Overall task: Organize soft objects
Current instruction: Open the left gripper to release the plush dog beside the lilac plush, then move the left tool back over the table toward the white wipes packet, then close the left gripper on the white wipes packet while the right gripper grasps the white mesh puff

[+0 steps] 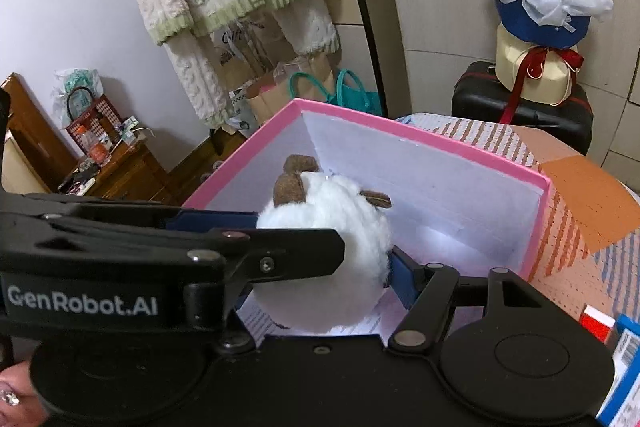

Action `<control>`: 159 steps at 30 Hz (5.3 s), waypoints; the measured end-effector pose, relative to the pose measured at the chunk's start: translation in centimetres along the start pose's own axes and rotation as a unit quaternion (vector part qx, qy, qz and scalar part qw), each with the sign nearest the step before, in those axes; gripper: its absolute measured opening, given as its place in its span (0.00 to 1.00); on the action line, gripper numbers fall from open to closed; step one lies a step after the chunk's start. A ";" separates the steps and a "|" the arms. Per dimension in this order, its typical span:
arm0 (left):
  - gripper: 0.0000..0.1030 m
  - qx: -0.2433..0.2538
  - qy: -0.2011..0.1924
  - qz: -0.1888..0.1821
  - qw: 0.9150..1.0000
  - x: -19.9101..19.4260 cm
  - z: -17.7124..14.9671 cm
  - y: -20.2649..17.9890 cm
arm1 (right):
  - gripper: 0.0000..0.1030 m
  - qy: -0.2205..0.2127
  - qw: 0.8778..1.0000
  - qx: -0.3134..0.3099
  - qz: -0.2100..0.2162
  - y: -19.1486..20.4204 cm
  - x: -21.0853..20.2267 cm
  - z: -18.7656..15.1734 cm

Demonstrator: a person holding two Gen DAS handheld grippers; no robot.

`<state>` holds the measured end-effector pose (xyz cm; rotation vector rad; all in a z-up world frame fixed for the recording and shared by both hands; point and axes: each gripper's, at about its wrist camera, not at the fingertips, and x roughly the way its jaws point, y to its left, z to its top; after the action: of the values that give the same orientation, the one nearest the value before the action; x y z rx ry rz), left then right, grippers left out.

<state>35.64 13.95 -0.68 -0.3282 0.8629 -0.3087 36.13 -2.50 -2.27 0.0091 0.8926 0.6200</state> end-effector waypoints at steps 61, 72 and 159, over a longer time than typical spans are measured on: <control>0.65 0.364 -0.028 -0.011 0.931 -12.9 -20.9 -18.8 | 0.77 -0.179 0.970 -0.126 -0.105 0.0 -31.6 -23.2; 0.65 0.374 -0.051 0.047 0.925 -6.9 -23.1 -21.3 | 0.80 -0.158 0.974 -0.122 -0.108 -4.3 -27.1 -27.9; 0.69 0.070 -0.151 0.176 0.970 8.5 -20.6 -18.9 | 0.44 -0.169 0.976 -0.009 -0.136 -12.9 -16.6 -27.2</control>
<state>22.31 -9.69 -11.42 -0.0831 0.5812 0.0128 15.05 -28.18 -10.96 -0.0233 0.5450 0.3555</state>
